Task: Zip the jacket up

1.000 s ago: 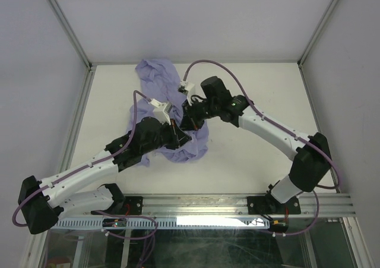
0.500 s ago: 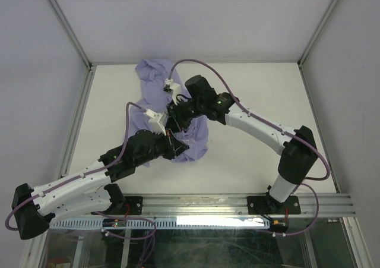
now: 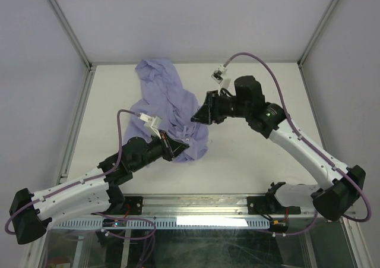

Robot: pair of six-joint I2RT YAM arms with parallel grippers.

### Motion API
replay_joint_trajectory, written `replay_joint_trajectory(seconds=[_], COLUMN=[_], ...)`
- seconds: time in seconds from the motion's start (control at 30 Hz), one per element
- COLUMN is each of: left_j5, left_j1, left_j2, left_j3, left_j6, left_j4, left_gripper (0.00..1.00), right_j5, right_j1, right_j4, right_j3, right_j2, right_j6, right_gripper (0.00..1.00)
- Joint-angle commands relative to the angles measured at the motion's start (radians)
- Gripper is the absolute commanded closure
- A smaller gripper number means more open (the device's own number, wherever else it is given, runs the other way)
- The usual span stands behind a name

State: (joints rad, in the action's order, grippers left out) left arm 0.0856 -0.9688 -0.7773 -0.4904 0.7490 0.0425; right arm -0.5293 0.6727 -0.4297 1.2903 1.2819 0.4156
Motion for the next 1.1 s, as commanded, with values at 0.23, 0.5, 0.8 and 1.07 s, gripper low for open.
replay_joint_trajectory(seconds=[0.23, 0.5, 0.8, 1.07], left_j5=[-0.002, -0.01, -0.001, -0.006], left_j1=[-0.004, -0.004, -0.004, -0.004], left_j2=[0.04, 0.028, 0.021, 0.031], left_j3=[0.061, 0.061, 0.067, 0.082], left_j6=[-0.027, -0.024, -0.014, 0.002], left_j4=[0.174, 0.178, 0.184, 0.198], left_gripper=[1.0, 1.0, 1.0, 1.0], right_j5=[-0.095, -0.127, -0.13, -0.126], right_j1=[-0.004, 0.018, 0.041, 0.051], right_j4=[0.423, 0.653, 0.705, 0.69], right_j3=[-0.461, -0.563, -0.59, -0.583], right_j2=[-0.157, -0.135, -0.143, -0.145], right_j6=[0.543, 0.685, 0.7, 0.676], right_gripper=[0.52, 0.52, 0.56, 0.65])
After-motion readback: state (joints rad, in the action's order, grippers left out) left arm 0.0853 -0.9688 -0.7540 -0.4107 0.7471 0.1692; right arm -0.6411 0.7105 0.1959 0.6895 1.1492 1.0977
